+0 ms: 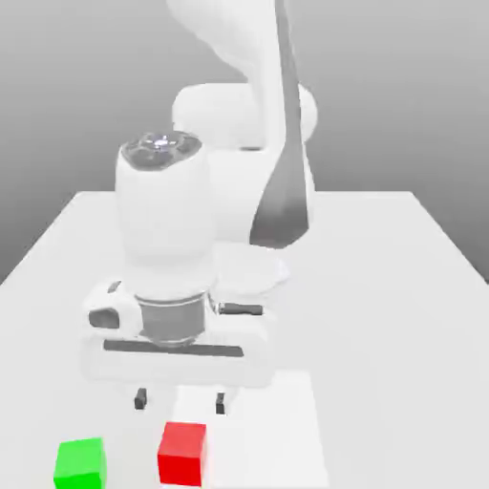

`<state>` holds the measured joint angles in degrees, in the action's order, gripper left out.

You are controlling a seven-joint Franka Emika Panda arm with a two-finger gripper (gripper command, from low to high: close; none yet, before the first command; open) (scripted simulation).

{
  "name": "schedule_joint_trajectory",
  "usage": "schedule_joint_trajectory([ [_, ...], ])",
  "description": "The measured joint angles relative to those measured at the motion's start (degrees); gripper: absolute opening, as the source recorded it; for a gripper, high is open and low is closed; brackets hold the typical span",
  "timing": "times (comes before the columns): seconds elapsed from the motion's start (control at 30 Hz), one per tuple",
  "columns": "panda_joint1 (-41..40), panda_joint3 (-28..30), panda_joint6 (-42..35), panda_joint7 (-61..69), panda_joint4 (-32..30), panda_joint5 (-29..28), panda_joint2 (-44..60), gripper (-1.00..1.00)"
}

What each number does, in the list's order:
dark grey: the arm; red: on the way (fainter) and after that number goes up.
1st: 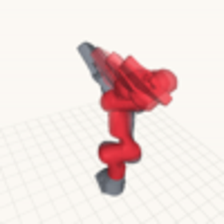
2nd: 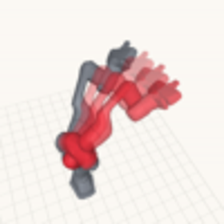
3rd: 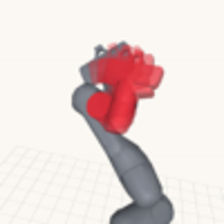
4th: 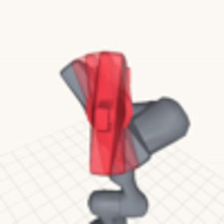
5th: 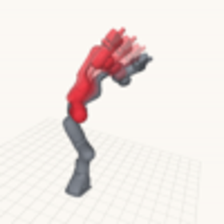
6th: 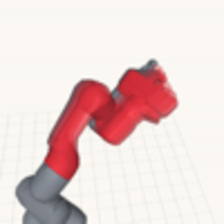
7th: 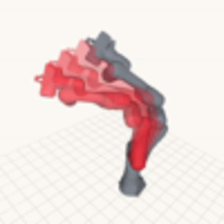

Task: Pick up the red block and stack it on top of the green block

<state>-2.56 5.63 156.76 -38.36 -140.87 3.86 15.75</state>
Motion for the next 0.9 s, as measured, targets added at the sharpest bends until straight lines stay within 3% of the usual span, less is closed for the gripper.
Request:
schedule_joint_trajectory([
  [0.07, -0.7, -0.8, 3.4, 0.7, 0.6, 0.9, 4.2, 0.00],
  [0.1, -1.0, -1.2, 4.8, 0.9, 0.8, 1.2, 5.9, -1.00],
  [0.33, -1.2, -1.4, 5.0, 0.9, 0.9, 1.1, 6.2, -1.00],
  [0.5, -0.7, 0.0, -2.2, 0.0, -0.2, -0.8, -2.1, -1.00],
  [0.8, -8.9, 3.3, -10.6, 15.7, 7.3, -0.2, -2.8, -1.00],
  [0.9, -10.2, 2.9, -7.1, 18.3, 8.3, 1.3, 1.6, -1.00],
])
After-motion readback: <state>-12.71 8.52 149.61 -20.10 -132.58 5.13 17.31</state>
